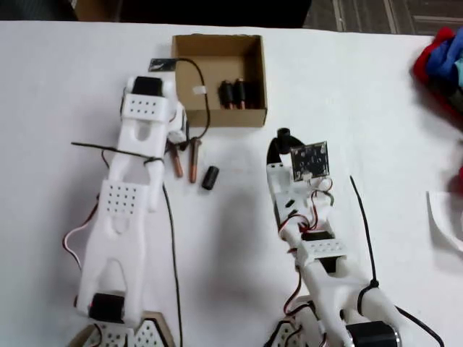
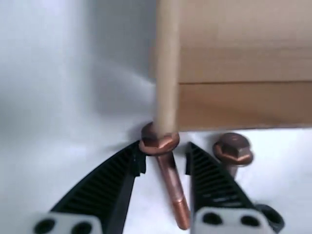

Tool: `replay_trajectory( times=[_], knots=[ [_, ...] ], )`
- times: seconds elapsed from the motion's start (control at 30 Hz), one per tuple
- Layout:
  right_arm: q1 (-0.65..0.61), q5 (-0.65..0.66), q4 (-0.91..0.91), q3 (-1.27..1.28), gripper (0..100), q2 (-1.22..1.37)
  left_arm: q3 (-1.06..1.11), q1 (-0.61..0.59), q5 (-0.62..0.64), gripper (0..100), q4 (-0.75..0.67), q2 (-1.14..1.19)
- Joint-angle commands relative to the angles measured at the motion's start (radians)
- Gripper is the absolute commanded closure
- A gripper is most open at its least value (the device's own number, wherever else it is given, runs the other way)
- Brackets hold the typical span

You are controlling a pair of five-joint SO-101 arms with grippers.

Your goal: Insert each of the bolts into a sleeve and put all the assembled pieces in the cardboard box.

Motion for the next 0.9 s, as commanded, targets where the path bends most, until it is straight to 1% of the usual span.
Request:
replay_trajectory(
  times=[0.0, 0.07, 0.13, 0.33, 0.4, 0.43, 0.5, 0.63, 0.7, 0.8, 0.87],
  knots=[
    [0.012, -0.009, -0.025, -0.006, 97.8, -0.047, -0.028, -0.008, -0.003, 98, -0.044, 0.026],
    [0.012, -0.009, -0.025, -0.006, 97.8, -0.047, -0.033, -0.008, -0.003, 95, -0.044, 0.046],
    [0.012, -0.009, -0.025, -0.006, 97.8, -0.047, -0.033, -0.011, -0.003, 94, -0.04, 0.049],
    [0.012, -0.009, -0.025, -0.006, 97.8, -0.047, -0.033, -0.012, -0.003, 94, -0.035, 0.044],
    [0.012, -0.009, -0.025, -0.006, 97.8, -0.047, -0.035, -0.006, -0.005, 98, -0.011, 0.043],
    [0.012, -0.009, -0.025, -0.006, 97.8, -0.047, -0.044, -0.005, -0.005, 98, 0.006, 0.043],
    [0.012, -0.009, -0.025, -0.006, 97.8, -0.047, -0.091, 0.003, -0.005, 98, 0.032, 0.043],
    [0.012, -0.009, -0.031, 0.006, 97.8, -0.047, -0.263, 0.0, -0.061, 98, 0.035, 0.026],
    [0.01, -0.009, -0.031, 0.008, 97.8, -0.047, -0.331, 0.0, -0.06, 98, 0.037, -0.005],
    [0.01, -0.009, -0.031, 0.008, 97.8, -0.048, -0.275, 0.008, -0.054, 98, 0.037, -0.11],
    [0.01, -0.009, -0.031, 0.008, 97.8, -0.048, -0.234, 0.008, 0.0, 98, 0.038, -0.181]
  ],
)
